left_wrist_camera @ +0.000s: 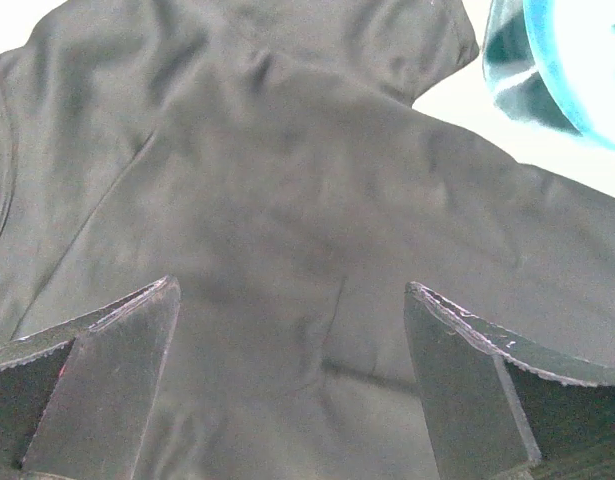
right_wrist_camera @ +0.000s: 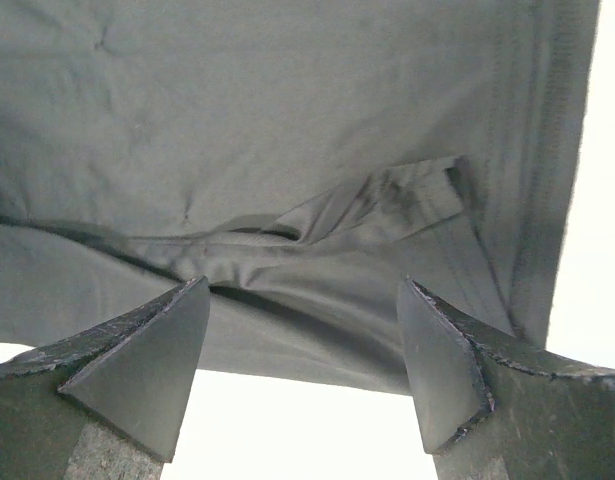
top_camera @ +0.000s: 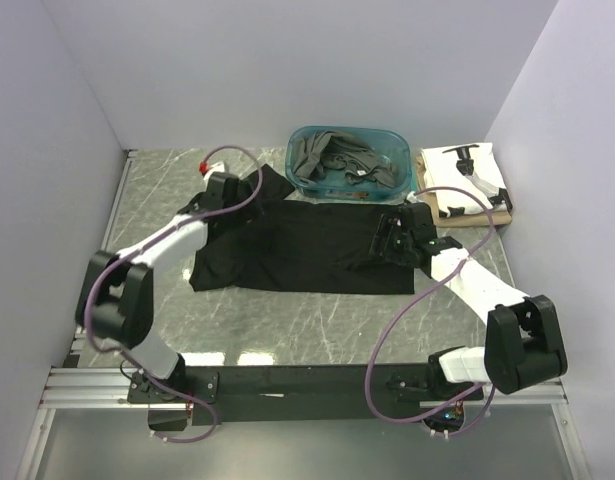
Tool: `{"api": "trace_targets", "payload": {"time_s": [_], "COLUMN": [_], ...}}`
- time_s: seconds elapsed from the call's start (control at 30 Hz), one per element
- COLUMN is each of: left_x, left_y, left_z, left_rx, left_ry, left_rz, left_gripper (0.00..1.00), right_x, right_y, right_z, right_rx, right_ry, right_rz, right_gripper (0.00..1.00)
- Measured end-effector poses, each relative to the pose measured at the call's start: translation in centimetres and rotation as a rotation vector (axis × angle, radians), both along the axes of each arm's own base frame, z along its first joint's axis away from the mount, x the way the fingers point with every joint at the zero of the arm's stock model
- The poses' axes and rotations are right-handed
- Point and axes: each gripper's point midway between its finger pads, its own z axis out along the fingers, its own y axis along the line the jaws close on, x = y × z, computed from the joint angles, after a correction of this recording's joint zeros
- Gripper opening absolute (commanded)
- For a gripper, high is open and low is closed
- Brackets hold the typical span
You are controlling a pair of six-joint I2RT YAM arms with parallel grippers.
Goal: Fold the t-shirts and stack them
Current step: Fold the tshirt
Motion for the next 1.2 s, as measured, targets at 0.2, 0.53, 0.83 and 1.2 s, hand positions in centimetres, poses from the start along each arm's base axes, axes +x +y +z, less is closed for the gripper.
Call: {"api": "trace_targets", "payload": {"time_s": [0.2, 0.53, 0.83, 1.2], "left_x": [-4.0, -7.8, -14.5, -20.5], "left_y": [1.1, 2.2, 4.3, 6.2], "left_z": [-2.7, -7.8, -7.9, -5.3], "left_rx": [-0.038, -0.060, -0.142, -0.237], "left_ry": [0.037, 0.160, 0.188, 0.183], "left_rz": [0.031, 0.101, 0.201, 0.290], "left_gripper": [0.99, 0.99, 1.00, 0.99], "right_x": [-0.1, -1.9, -6.7, -11.7], "right_y": [1.4, 1.2, 1.0, 0.2], "right_z": [-1.2, -5.3, -5.7, -4.3], "right_rx": [0.008, 0.015, 0.090, 0.095], "right_ry": [0.022, 0.135, 0.124, 0.130], "right_rz": [0.033, -0.012, -0.033, -0.030], "right_gripper": [0.82, 0.82, 0.83, 0.82]}}
